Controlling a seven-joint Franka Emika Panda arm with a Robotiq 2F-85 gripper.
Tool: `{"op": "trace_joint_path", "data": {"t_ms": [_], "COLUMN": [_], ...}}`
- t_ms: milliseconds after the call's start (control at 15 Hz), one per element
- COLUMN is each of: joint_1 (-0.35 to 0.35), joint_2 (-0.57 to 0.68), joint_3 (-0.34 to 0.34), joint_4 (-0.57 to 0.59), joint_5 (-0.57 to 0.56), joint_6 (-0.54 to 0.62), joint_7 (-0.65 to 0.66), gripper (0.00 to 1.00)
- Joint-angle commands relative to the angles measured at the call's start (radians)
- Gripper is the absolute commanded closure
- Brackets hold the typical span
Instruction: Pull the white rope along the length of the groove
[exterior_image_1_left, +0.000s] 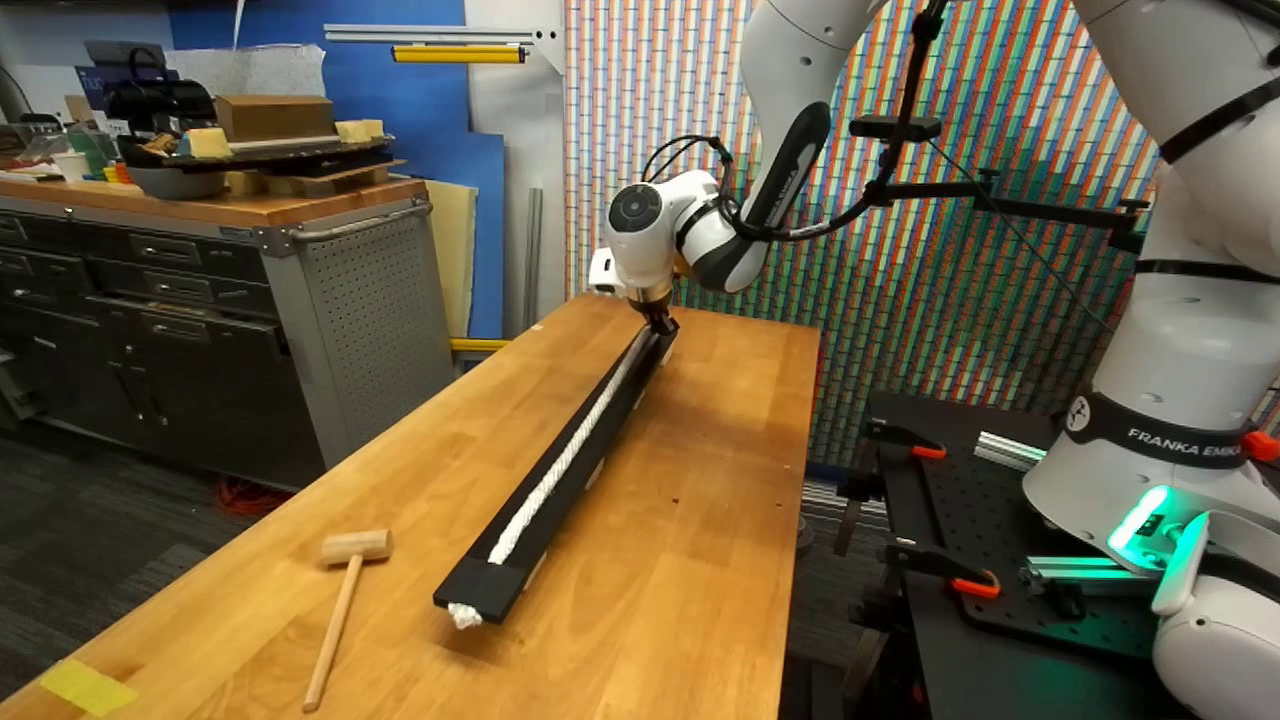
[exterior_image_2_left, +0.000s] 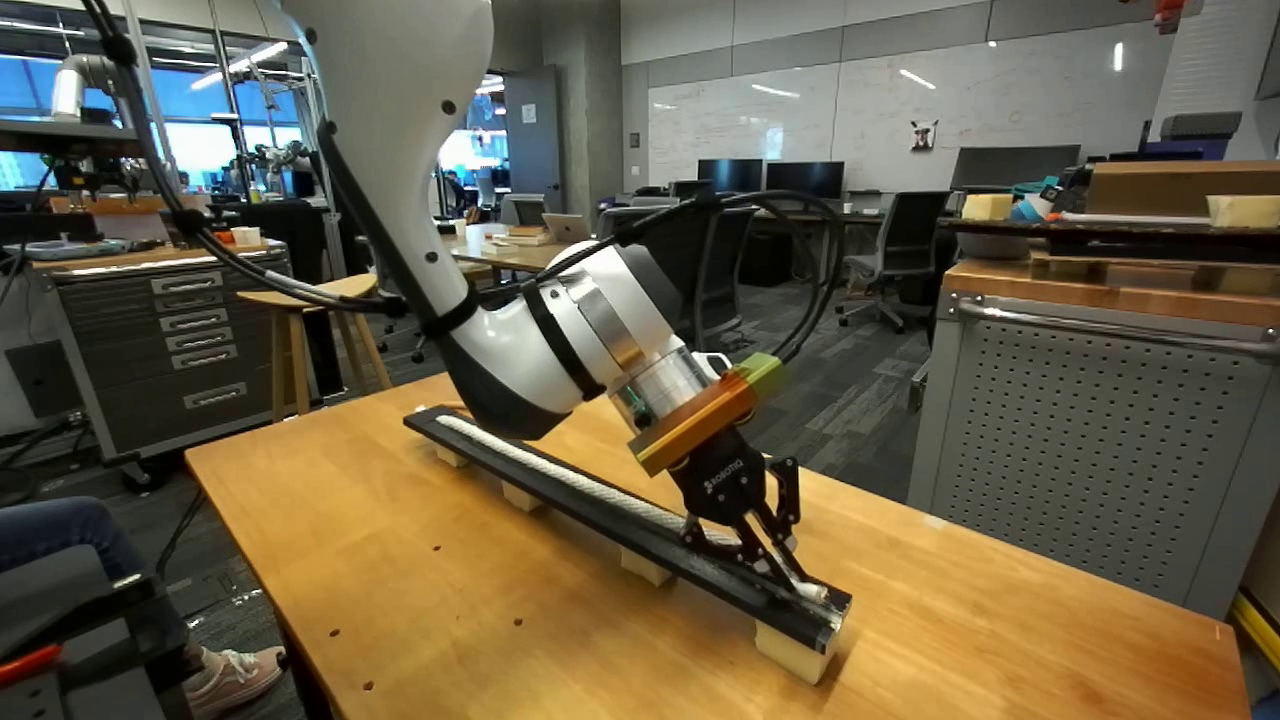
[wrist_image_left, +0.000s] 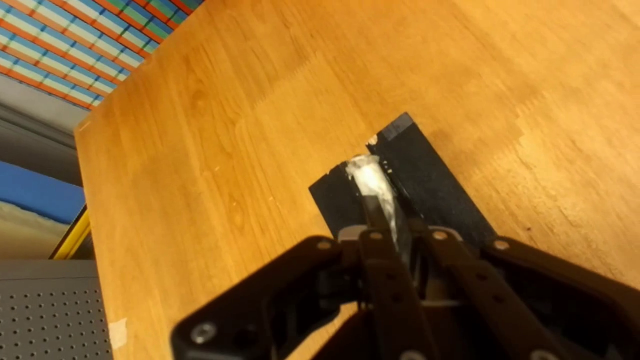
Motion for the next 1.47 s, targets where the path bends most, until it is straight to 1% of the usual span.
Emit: {"op": "trace_joint_path", "data": {"t_ms": [0,533,1400], "joint_1": [-0.027,-0.024,-0.024], "joint_2": [-0.020,-0.015,-0.019], "joint_3": [0.008,0.005,0.005], "joint_4": [-0.015,-0.009,-0.026], "joint_5": [-0.043,-0.087,-0.126], "joint_6": [0.000,-0.007,-0.019], "joint_7": [-0.007,0.008,0.022], "gripper": [0.97,0.97,0.97]}}
